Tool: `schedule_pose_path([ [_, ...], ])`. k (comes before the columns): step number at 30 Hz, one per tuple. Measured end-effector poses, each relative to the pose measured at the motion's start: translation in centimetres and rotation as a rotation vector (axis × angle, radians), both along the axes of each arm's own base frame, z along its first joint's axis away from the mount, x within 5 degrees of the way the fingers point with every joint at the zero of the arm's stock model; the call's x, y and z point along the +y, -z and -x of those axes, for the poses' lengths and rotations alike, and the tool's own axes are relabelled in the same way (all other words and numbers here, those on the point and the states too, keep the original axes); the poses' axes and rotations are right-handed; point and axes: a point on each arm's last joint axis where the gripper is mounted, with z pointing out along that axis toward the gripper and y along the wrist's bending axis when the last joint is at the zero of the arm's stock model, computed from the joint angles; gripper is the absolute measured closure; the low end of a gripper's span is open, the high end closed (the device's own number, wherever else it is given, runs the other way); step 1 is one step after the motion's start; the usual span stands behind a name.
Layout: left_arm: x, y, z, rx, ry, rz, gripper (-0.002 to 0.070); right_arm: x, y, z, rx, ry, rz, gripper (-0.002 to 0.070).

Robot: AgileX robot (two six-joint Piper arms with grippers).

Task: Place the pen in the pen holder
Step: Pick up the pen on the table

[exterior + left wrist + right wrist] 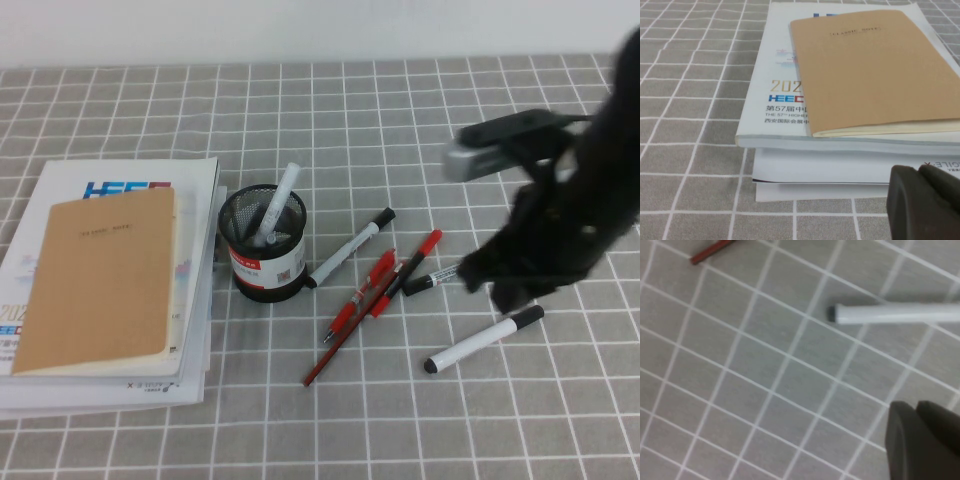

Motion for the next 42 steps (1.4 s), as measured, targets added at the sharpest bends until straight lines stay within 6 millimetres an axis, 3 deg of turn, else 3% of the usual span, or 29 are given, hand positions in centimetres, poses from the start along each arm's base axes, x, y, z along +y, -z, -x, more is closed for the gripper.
schedule_pose_path([
  [6,0.0,0.0,0.0,0.000,0.000,0.000,0.0680,2.6,0.5,-0.7,0.012,-0.048,0.002,0.0688],
  [13,0.0,0.0,0.0,0.000,0.000,0.000,0.0680,3.5,1.3,-0.9,0.054,0.057,-0.007,0.0671],
  [17,0.0,0.0,0.0,0.000,0.000,0.000,0.0680,3.6,2.0,-1.4,0.072,0.150,0.011,0.0570],
  [22,0.0,0.0,0.0,0.000,0.000,0.000,0.0680,3.8,3.4,-2.6,0.059,0.318,0.026,0.0370],
  [24,0.0,0.0,0.0,0.000,0.000,0.000,0.0680,4.0,4.1,-3.2,0.049,0.385,0.021,0.0339],
  [31,0.0,0.0,0.0,0.000,0.000,0.000,0.0680,4.2,5.9,-3.9,0.087,0.529,0.054,0.0342],
  [42,0.0,0.0,0.0,0.000,0.000,0.000,0.0680,3.8,7.0,-4.6,0.094,0.937,0.053,0.0342],
])
